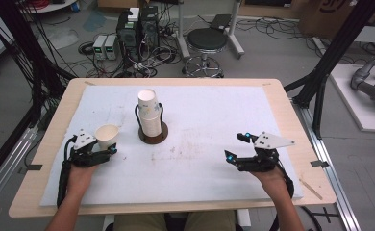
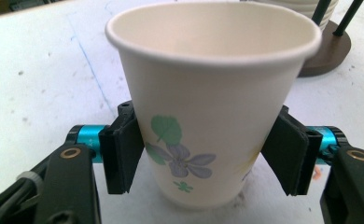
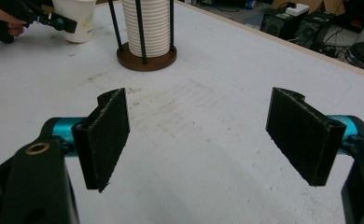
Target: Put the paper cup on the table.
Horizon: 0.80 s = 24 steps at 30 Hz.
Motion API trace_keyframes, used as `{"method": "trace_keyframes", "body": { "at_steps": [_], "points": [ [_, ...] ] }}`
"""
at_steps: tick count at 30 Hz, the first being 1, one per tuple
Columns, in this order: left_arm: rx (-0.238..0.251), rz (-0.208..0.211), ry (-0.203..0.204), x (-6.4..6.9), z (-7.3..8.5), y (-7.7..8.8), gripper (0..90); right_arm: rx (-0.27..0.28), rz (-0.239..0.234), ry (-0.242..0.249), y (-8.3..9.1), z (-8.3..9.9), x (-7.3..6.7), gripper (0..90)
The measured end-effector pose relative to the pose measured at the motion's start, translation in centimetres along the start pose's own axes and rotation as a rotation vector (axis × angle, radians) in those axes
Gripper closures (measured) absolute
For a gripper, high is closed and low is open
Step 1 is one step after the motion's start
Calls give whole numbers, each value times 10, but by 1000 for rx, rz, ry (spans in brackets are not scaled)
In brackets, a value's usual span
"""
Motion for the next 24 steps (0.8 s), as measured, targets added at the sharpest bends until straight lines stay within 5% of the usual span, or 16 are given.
{"method": "trace_keyframes", "body": {
  "at_steps": [13, 20, 24],
  "points": [
    [-21, 11, 10, -1, 4, 3, 304, 2, 7, -6, 4, 1, 1, 220],
    [-6, 67, 108, -2, 6, 10, 161, 1, 6, -1, 4, 1, 1, 220],
    [-2, 87, 113, 0, 6, 18, 165, -2, 4, -3, 4, 2, 1, 220]
  ]
}}
Point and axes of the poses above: each handheld gripper's, and its own axes: y roughly backward along the jaws, z roughly out of its underside, x roughly to its right, the point moved 6 cm from there along -y, roughly forward along the jaws, and after that the axes turned 4 degrees about y, right-handed, at the moved point
